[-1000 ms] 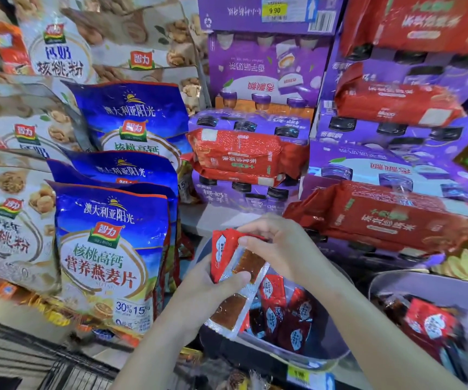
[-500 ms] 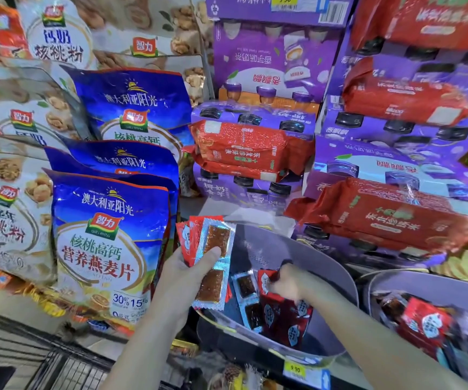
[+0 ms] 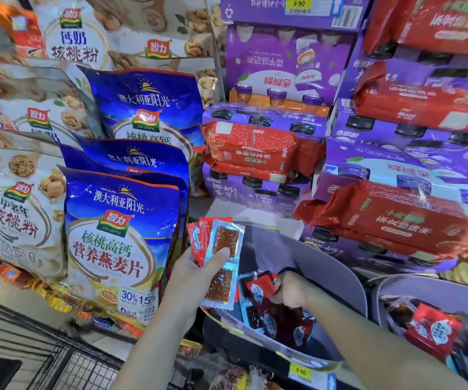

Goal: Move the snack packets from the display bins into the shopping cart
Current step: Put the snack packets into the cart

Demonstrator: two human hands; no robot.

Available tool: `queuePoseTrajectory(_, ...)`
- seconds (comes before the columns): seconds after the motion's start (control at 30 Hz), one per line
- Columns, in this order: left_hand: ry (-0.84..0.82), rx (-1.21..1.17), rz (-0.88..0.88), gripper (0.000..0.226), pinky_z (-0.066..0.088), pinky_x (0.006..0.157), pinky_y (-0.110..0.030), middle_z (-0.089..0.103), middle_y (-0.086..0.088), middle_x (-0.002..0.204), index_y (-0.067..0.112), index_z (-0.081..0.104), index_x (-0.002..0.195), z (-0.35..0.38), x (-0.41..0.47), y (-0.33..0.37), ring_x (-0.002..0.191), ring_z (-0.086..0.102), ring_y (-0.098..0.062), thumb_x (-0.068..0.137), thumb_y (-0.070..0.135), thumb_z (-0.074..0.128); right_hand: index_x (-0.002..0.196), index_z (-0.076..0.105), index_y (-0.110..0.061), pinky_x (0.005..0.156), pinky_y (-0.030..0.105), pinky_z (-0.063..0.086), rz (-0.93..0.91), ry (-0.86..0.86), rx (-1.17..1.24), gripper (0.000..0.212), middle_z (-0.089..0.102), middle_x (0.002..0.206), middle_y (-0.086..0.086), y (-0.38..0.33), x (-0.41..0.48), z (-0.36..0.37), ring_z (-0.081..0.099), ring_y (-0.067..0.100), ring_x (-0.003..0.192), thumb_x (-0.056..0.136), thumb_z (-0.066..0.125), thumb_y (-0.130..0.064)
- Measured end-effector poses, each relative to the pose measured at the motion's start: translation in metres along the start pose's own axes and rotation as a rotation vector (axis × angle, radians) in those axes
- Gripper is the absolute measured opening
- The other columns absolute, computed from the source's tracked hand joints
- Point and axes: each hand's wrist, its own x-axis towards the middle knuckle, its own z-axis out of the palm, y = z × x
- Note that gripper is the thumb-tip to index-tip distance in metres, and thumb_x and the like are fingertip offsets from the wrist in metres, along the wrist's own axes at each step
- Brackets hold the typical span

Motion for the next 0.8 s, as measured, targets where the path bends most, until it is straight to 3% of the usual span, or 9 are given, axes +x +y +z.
queuePoseTrajectory(0.13,-0.004,-0.033,0.004,0.033,0.063,0.075,-0.033,0.081,0.01,0.105,0.054,0.073,0.1,0.0,-0.001,0.001,0.093,0.08,-0.011,0.069,0.062,0.083,0.091,0.055,-0.012,0.068,0.04,0.054,-0.089,-0.028,0.195,0.019,0.058,0.073,0.012,-0.007,-0.012,-0.014,0.058,0.02,0.053,0.094,0.074,-0.009)
queuePoseTrajectory(0.27,0.013,-0.065,-0.003,0.042,0.064,0.083,-0.04,0.082,0.007,0.105,0.036,0.073,0.114,0.001,-0.002,0.0,0.095,0.08,-0.015,0.077,0.054,0.084,0.086,0.054,-0.019,0.058,0.032,0.054,-0.283,0.084,0.326,0.022,0.066,0.069,-0.001,-0.006,-0.047,-0.038,0.07,0.02,0.059,0.095,0.074,-0.017)
queuePoseTrajectory(0.43,0.014,-0.08,-0.008,0.028,0.063,0.088,-0.043,0.082,0.004,0.107,0.033,0.074,0.114,0.005,-0.004,0.002,0.099,0.08,-0.018,0.088,0.041,0.083,0.086,0.058,-0.015,0.067,0.032,0.053,-0.432,0.075,0.64,0.023,0.07,0.079,0.002,-0.008,-0.109,-0.056,0.066,0.02,0.071,0.085,0.075,-0.029)
queuePoseTrajectory(0.6,-0.054,-0.109,-0.009,0.038,0.057,0.103,-0.054,0.081,0.0,0.116,0.037,0.077,0.112,0.013,-0.011,0.007,0.108,0.078,-0.024,0.076,0.047,0.085,0.091,0.061,-0.005,0.061,0.028,0.055,-0.522,0.152,0.976,0.01,0.074,0.08,0.007,-0.034,-0.131,-0.051,0.068,0.019,0.063,0.097,0.068,-0.003)
queuePoseTrajectory(0.67,-0.09,-0.135,-0.021,0.04,0.056,0.104,-0.055,0.08,-0.004,0.118,0.033,0.077,0.116,0.015,-0.015,0.006,0.11,0.077,-0.026,0.079,0.046,0.082,0.096,0.061,0.001,0.067,0.041,0.061,-0.515,0.207,1.011,0.006,0.075,0.092,0.019,-0.05,-0.13,-0.048,0.072,0.03,0.075,0.097,0.066,-0.001)
queuePoseTrajectory(0.73,-0.108,-0.158,-0.04,0.037,0.058,0.1,-0.052,0.08,-0.006,0.119,0.032,0.078,0.116,0.02,-0.019,0.007,0.11,0.077,-0.027,0.083,0.048,0.079,0.097,0.062,0.002,0.069,0.047,0.062,-0.515,0.251,1.004,0.006,0.075,0.094,0.021,-0.062,-0.129,-0.046,0.074,0.035,0.079,0.097,0.067,-0.001)
queuePoseTrajectory(0.8,-0.119,-0.188,-0.052,0.03,0.065,0.083,-0.042,0.081,-0.01,0.114,0.031,0.081,0.111,0.022,-0.023,0.011,0.103,0.079,-0.028,0.086,0.048,0.078,0.097,0.063,0.002,0.061,0.037,0.061,-0.516,0.273,0.99,0.007,0.077,0.088,0.014,-0.071,-0.128,-0.045,0.076,0.028,0.074,0.096,0.069,-0.002)
